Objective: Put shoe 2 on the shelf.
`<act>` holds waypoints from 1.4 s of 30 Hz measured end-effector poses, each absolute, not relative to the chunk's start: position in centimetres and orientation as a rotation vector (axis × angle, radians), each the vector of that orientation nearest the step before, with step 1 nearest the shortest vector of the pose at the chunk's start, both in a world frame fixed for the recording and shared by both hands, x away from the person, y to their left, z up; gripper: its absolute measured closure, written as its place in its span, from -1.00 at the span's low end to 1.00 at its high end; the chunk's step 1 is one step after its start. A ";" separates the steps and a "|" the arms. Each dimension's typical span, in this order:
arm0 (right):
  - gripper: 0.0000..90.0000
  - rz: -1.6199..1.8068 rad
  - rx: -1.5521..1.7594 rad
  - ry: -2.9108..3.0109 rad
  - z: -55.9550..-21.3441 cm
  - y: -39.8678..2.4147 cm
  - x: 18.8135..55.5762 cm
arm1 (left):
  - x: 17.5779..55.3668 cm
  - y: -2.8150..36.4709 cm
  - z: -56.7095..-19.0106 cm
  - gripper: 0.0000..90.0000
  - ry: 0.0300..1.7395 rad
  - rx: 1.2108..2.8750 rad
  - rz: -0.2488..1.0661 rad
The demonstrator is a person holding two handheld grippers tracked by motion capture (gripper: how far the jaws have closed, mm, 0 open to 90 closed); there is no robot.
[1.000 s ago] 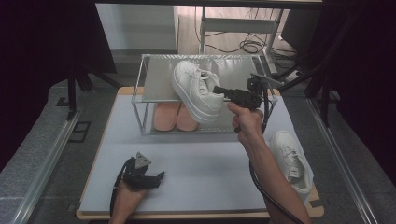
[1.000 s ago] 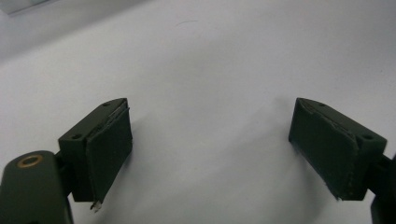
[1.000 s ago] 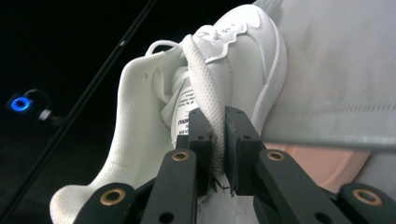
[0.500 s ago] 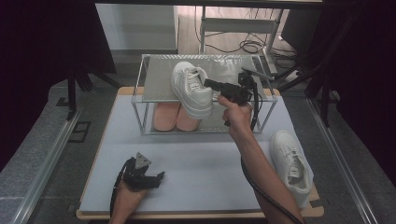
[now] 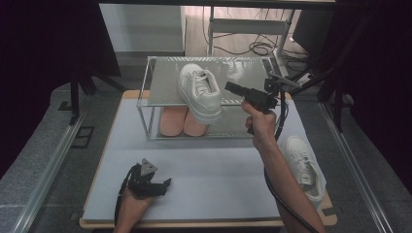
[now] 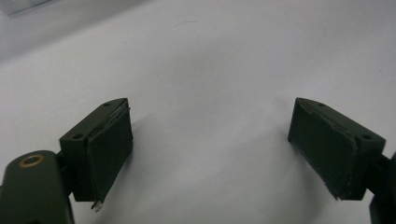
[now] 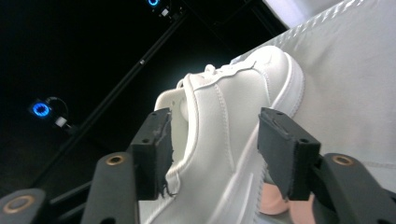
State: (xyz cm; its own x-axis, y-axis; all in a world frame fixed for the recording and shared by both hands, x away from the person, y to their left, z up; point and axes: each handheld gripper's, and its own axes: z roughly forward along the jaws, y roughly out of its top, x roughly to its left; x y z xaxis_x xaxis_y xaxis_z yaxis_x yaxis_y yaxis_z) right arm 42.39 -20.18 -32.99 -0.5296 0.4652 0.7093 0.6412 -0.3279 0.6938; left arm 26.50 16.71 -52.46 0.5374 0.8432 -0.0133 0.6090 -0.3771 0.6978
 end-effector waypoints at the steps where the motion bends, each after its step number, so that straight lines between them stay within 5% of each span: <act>1: -0.06 -1.988 -1.448 -1.766 -33.0 -20.3 42.1 | 26.5 16.7 -52.5 -0.69 1.168 2.118 0.460; 14: -0.23 -1.978 -1.297 -2.008 -33.5 -21.0 38.6 | 26.5 16.7 -52.5 -0.69 1.168 2.118 0.462; 24: 0.66 -1.898 -1.176 -2.245 -34.9 -18.7 34.9 | 26.4 16.7 -52.5 -0.69 1.166 2.119 0.470; 29: 0.94 -1.880 -1.146 -2.317 -35.2 -17.8 34.8 | 26.4 16.7 -52.5 -0.69 1.166 2.118 0.469; 42: 1.00 -1.878 -1.133 -2.343 -35.4 -15.9 35.5 | 26.5 16.7 -52.4 -0.68 1.166 2.119 0.463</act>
State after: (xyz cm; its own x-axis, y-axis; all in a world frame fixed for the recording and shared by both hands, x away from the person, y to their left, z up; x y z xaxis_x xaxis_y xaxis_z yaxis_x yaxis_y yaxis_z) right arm 35.52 -15.92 -35.40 -0.7487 0.5546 0.3631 0.4752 0.0671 0.8773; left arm 26.48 16.71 -52.45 0.5385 0.8426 -0.0099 0.6067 -0.3795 0.6985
